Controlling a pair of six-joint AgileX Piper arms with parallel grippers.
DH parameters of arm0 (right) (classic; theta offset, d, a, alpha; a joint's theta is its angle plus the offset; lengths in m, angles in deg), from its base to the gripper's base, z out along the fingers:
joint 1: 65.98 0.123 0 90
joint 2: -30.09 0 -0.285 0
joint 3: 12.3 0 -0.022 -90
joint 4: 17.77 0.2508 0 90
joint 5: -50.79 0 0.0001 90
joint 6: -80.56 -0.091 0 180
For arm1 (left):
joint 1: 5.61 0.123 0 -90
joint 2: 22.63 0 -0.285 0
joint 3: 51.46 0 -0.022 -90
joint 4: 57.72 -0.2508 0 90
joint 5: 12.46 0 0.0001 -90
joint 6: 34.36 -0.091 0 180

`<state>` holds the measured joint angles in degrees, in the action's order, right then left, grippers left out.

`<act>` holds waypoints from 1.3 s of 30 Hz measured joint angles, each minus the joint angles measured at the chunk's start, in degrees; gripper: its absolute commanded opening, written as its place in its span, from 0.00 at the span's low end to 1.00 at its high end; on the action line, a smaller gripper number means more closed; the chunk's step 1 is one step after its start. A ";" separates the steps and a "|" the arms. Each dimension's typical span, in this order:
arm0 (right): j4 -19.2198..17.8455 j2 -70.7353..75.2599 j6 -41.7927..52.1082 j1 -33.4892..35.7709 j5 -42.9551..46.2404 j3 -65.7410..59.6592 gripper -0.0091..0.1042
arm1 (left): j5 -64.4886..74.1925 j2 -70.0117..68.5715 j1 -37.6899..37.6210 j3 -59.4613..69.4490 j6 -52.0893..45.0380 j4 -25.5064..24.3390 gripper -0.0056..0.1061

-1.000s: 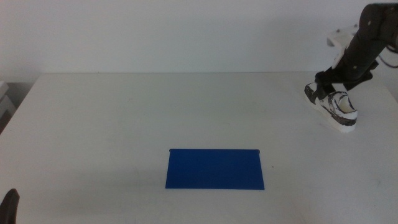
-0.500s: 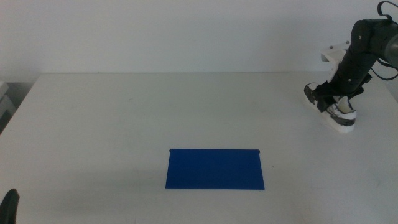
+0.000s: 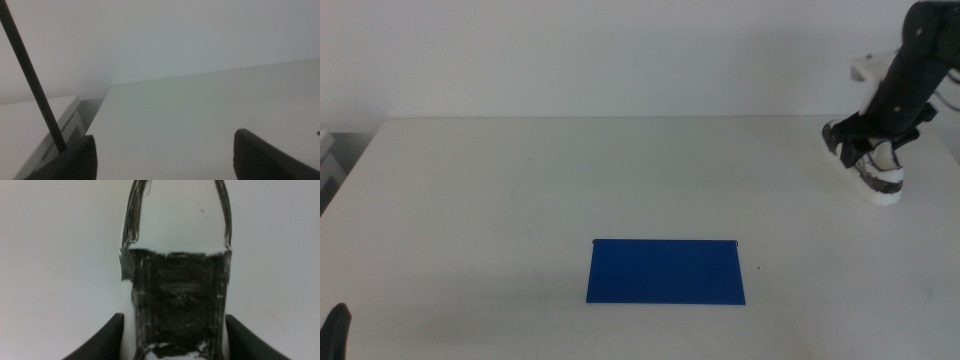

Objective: Use one arm to grab the shoe from the table and place it on the mat.

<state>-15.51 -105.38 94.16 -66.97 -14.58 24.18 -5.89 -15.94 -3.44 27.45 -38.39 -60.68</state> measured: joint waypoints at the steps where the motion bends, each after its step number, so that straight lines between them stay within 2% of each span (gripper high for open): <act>1: -0.08 1.43 -0.74 0.00 -0.02 -1.00 0.05 | 0.00 0.00 0.00 0.00 0.00 0.00 0.89; 8: -4.36 12.01 -8.12 2.33 -0.02 -10.09 0.05 | 0.00 0.00 0.00 0.00 0.00 0.00 0.89; 11: -5.03 14.99 -13.08 4.37 -0.36 -12.33 0.05 | 0.00 0.00 0.00 0.00 0.00 0.00 0.89; 18: -5.55 17.11 -18.61 12.93 -2.80 -12.82 0.05 | 0.00 0.00 0.00 0.00 0.00 0.00 0.89; 29: -5.61 16.48 -29.17 31.78 -0.38 -12.82 0.05 | 0.00 0.00 0.00 0.00 0.00 0.00 0.89; 39: -5.74 12.78 -34.02 39.33 1.67 -12.82 0.05 | 0.00 0.00 0.00 0.00 0.00 0.00 0.89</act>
<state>-21.25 -92.60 60.15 -27.64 -12.90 11.36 -5.89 -15.94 -3.44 27.45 -38.39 -60.68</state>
